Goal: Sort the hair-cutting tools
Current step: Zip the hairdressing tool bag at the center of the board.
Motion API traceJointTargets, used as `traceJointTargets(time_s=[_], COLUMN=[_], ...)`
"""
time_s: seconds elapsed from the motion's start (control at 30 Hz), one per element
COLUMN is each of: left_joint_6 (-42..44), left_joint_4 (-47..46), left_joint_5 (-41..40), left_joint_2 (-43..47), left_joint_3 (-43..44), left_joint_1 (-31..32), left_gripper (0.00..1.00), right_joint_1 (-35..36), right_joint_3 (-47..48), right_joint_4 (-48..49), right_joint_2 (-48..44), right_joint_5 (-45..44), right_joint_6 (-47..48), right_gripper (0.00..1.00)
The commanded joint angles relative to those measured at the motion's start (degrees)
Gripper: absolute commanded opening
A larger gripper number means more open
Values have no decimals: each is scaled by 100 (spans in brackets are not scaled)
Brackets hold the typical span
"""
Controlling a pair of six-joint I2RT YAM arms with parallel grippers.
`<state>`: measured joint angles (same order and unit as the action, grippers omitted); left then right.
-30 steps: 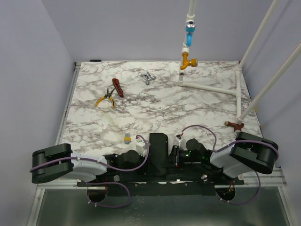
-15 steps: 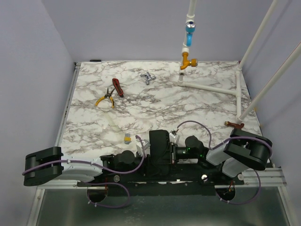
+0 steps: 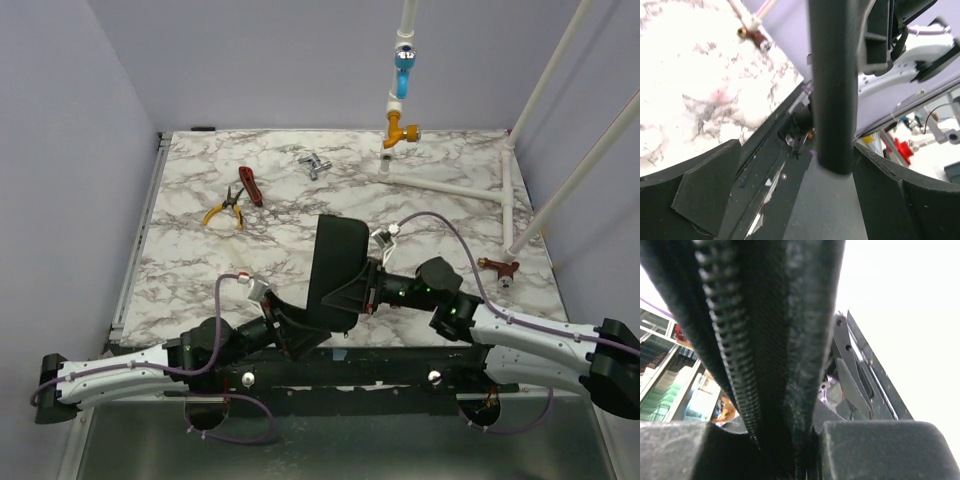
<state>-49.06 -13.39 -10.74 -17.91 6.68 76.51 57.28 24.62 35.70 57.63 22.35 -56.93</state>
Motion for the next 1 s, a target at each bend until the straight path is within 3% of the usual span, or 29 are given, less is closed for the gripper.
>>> traceJointTargets(time_s=[0.0, 0.1, 0.27, 0.43, 0.57, 0.7, 0.83, 0.97], left_joint_6=[359, 580, 1145, 1740, 2099, 2016, 1594, 1326], left_joint_4=[1258, 1167, 999, 1328, 1630, 1470, 927, 607], left_joint_5=[-729, -641, -233, 200, 694, 1728, 2784, 3380], left_joint_2=[1253, 1731, 1722, 899, -17, -651, -640, -627], left_joint_3=[109, 220, 713, 1661, 2298, 2517, 2291, 2094], left_joint_1=[-29, -35, -48, -73, -239, -815, -1769, -2230], left_gripper=[95, 98, 99, 99, 97, 90, 83, 80], right_joint_1=[-120, -141, -228, -479, -749, -835, -897, -910], right_joint_3=[770, 993, 1161, 1271, 1154, 1072, 1017, 1025], right_joint_4=[-830, -582, -6, 294, 1187, 2046, 2745, 2982], right_joint_2=[-42, 240, 566, 579, 675, 902, 1071, 1115], right_joint_5=[-172, 115, 659, 1339, 2082, 2428, 2630, 2742], right_joint_6=[551, 584, 576, 664, 188, -309, -712, -855], right_gripper=[1, 1, 1, 1, 1, 1, 1, 1])
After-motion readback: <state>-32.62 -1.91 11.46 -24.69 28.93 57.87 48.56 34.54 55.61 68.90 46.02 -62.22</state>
